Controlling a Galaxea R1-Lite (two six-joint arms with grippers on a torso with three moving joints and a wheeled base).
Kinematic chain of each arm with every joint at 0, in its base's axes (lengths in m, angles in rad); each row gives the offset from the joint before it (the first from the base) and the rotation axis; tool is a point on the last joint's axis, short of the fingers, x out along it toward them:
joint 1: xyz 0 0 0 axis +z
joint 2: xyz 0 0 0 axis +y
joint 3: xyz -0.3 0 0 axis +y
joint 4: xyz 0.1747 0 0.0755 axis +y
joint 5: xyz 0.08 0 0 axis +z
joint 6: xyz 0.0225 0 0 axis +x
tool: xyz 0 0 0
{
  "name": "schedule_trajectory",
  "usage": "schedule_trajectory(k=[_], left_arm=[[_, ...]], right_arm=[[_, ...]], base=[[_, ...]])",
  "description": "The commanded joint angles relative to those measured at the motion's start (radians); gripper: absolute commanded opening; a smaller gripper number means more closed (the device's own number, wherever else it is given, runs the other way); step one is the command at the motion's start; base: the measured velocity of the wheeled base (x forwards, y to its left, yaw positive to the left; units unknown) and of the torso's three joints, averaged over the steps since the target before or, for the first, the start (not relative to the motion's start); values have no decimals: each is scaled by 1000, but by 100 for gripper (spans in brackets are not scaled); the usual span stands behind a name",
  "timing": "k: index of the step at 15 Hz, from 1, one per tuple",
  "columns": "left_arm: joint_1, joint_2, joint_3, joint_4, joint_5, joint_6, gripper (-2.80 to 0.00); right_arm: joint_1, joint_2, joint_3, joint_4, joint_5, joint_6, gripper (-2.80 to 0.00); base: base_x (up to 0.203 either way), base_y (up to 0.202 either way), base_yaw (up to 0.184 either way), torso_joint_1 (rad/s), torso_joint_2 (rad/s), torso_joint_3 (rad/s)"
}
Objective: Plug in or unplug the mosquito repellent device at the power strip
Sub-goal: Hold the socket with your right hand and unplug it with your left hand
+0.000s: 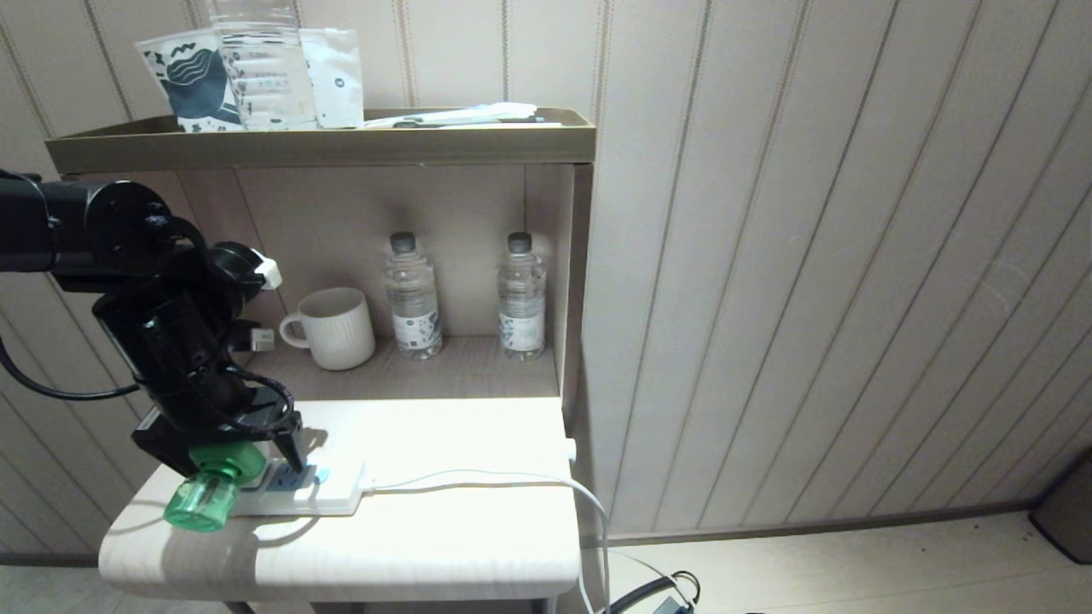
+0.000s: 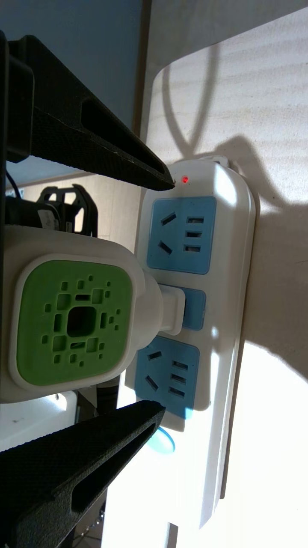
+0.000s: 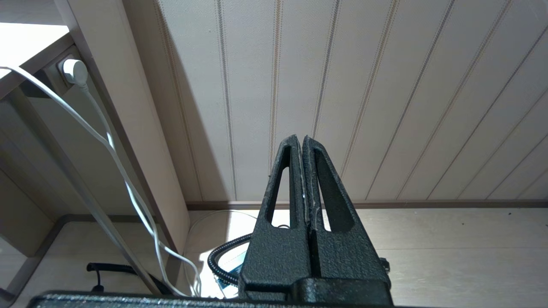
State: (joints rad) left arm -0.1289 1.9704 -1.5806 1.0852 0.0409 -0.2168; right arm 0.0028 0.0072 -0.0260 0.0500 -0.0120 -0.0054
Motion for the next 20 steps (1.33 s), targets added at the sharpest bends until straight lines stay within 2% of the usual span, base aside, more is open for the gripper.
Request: schedule_trajectory(k=[1,12,15,20], left_arm=[[-1,18,1,3,1,-4,0],[-1,39,7,-37,-1,-8,0],[-1,36,45,-94,0,-9,0],[-1,30,62,-96,-1,-10,0]], right_arm=[[0,0,0,1,0,-1,-280],[0,0,0,1,0,-1,-280],[0,0,0,1,0,-1,-280],[0,0,0,1,0,-1,-280]], base=[[0,0,0,0,0,0],[0,0,0,0,0,0],[0,0,0,0,0,0],[0,0,0,0,0,0]])
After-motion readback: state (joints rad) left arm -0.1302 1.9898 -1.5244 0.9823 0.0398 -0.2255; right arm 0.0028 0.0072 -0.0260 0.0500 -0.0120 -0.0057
